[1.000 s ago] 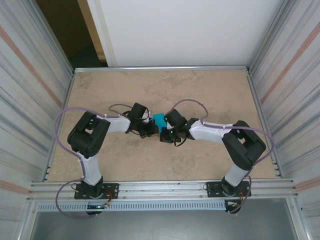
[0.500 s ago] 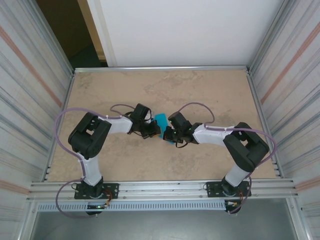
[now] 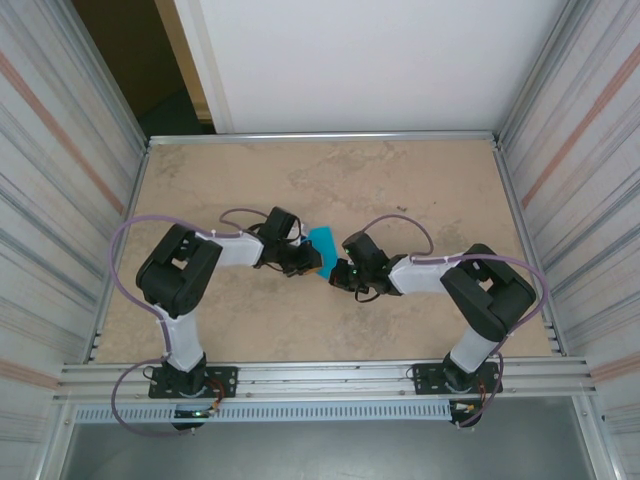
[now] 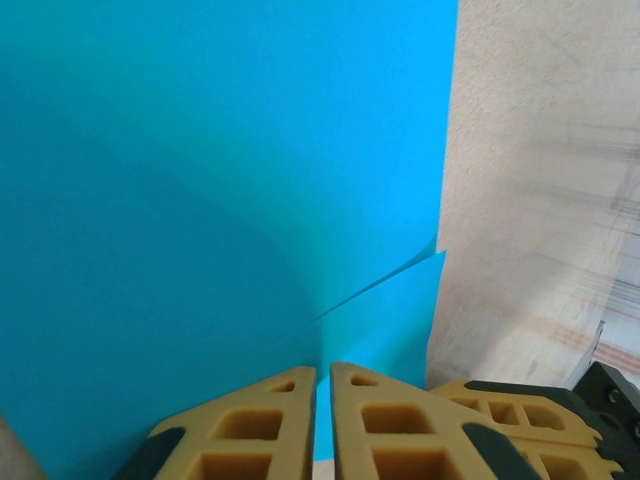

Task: Fold a paper plane with a square sheet of paper (pick it up from the middle)
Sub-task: Third fold the triangle at the center of the table.

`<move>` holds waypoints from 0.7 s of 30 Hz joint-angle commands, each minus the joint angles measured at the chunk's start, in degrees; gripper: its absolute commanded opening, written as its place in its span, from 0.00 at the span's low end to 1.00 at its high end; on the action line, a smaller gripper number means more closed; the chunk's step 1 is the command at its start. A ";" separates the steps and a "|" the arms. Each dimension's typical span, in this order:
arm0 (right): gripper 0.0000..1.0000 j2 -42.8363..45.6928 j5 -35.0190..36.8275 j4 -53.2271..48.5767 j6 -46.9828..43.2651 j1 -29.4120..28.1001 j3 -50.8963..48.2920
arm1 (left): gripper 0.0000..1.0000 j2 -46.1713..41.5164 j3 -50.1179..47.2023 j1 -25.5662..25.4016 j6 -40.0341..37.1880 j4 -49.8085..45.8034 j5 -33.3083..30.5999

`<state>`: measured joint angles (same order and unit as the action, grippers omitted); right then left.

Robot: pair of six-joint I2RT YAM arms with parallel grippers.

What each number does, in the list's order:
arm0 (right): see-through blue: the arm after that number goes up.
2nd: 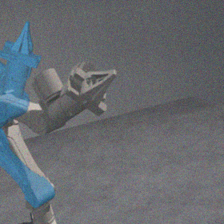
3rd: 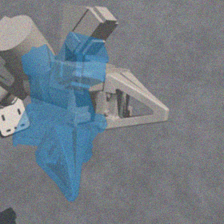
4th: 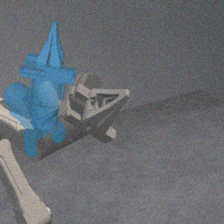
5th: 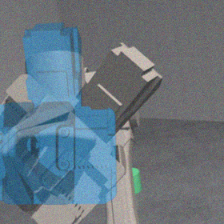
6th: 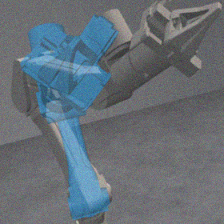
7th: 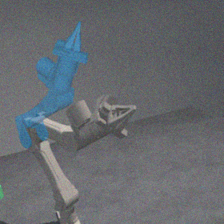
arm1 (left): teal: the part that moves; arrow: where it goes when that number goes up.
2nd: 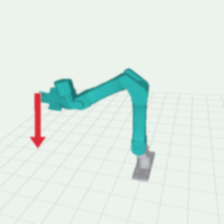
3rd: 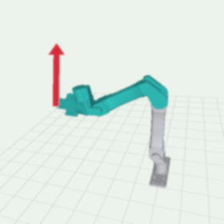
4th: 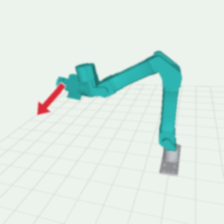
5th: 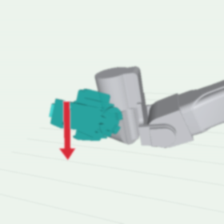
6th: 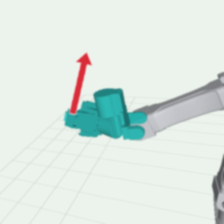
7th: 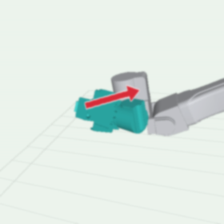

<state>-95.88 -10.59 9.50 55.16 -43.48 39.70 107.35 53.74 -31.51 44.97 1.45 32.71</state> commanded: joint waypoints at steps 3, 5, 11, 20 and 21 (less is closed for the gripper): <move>0.03 -2.59 -1.01 -0.34 4.47 -0.18 -5.73 | 0.17 1.06 -1.66 4.15 -5.00 -1.45 2.31; 0.03 -1.92 -0.85 -0.26 4.44 -0.11 -6.13 | 0.17 1.40 -2.01 5.64 -5.60 -1.19 3.05; 0.05 -0.84 -1.31 1.19 4.02 -0.33 -5.89 | 0.17 1.26 -1.85 8.25 -6.70 -0.33 3.62; 0.27 8.04 1.26 -1.56 -1.91 -0.92 0.81 | 0.23 -8.05 -4.85 8.54 -1.98 4.14 2.44; 0.27 8.71 1.29 -1.51 -2.23 -0.60 0.90 | 0.24 -9.20 -6.27 8.57 -1.26 5.25 2.06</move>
<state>-90.50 -11.11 10.09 55.70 -44.31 38.54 102.91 50.24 -23.33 41.50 3.81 36.29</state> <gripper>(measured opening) 0.268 0.232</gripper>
